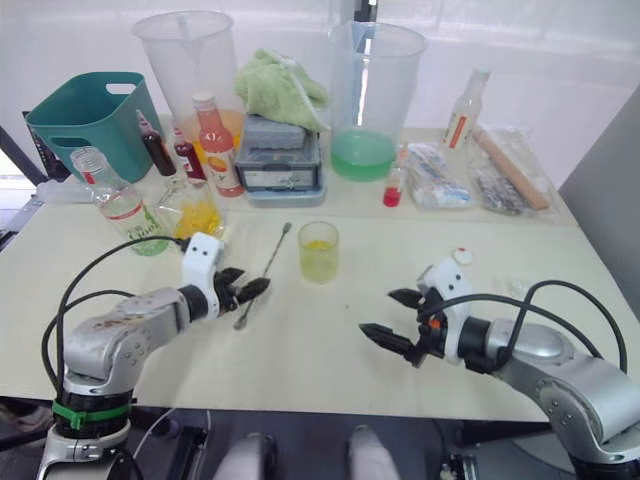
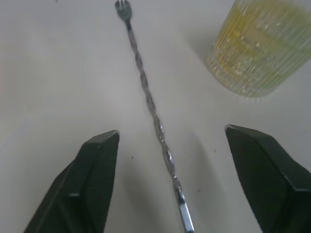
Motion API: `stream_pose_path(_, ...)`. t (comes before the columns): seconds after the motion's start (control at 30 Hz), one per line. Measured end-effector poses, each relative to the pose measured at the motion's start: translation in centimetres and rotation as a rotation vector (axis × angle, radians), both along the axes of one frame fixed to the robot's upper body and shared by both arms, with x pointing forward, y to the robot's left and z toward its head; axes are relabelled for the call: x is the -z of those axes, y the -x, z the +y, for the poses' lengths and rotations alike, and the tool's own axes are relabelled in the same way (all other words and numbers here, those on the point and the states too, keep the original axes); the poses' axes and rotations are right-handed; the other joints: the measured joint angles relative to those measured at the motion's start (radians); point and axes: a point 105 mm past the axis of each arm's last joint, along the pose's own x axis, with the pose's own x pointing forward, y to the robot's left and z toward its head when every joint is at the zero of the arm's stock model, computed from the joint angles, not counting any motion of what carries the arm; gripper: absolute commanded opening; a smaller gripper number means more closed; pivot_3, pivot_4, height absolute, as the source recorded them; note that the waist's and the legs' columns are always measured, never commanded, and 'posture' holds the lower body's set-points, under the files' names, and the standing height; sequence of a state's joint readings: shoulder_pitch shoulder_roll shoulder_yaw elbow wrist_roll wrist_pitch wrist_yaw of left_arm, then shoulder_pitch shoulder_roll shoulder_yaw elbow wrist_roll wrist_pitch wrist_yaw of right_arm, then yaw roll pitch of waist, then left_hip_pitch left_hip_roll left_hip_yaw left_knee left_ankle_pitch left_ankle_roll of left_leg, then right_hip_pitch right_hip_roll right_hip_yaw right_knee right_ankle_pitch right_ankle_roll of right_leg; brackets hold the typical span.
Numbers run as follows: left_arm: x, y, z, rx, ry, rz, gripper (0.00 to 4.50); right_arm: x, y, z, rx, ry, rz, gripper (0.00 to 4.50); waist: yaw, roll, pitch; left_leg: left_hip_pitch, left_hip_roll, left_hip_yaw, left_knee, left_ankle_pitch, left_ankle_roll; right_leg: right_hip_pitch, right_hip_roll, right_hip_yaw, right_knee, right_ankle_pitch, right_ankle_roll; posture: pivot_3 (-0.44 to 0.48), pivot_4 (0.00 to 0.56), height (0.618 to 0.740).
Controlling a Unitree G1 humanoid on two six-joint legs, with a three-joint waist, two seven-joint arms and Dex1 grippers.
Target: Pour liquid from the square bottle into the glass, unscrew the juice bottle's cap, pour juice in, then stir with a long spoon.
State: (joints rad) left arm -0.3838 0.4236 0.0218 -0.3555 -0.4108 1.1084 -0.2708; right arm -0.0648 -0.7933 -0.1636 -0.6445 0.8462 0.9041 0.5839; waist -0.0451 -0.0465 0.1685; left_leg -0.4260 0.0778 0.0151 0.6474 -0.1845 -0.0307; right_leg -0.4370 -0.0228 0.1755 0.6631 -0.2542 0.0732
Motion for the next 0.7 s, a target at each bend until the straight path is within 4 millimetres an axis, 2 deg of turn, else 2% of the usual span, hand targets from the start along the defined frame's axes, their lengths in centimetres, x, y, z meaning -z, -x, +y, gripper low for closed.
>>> stream_pose_path(0.17,1.1,-0.2,-0.8,-0.012,-0.053,0.025,3.85,-0.2,0.3,0.2,-0.009,0.002,-0.015,4.50,0.001,0.000,0.000,0.000,-0.001,-0.001,0.000,0.000,0.000,0.001,-0.001,0.000,0.000,0.000,0.000,0.000,0.150,0.698)
stream_pose_path(0.27,1.3,-0.3,-1.1,-0.024,-0.083,0.020,3.05,-0.2,0.4,0.1,-0.001,0.003,-0.014,4.50,0.001,0.000,0.000,0.001,-0.001,-0.001,0.000,0.000,0.000,0.002,-0.001,-0.001,0.000,0.000,0.000,0.000,0.150,0.698)
stream_pose_path(0.57,1.4,-0.4,-0.1,-0.053,-0.136,0.011,0.03,-0.8,0.2,0.2,-0.012,0.004,-0.039,4.50,0.001,0.000,0.000,0.003,-0.002,-0.002,0.000,0.000,0.000,0.004,-0.001,-0.002,0.000,-0.001,0.001,0.000,0.150,0.698)
stream_pose_path(0.7,1.2,-0.2,1.2,-0.021,-0.179,-0.005,0.01,-0.8,0.1,0.5,-0.027,0.006,-0.038,4.50,-0.002,0.000,0.000,0.003,-0.001,-0.003,0.000,0.000,0.000,0.004,-0.001,-0.002,0.000,-0.001,0.000,0.000,0.150,0.698)
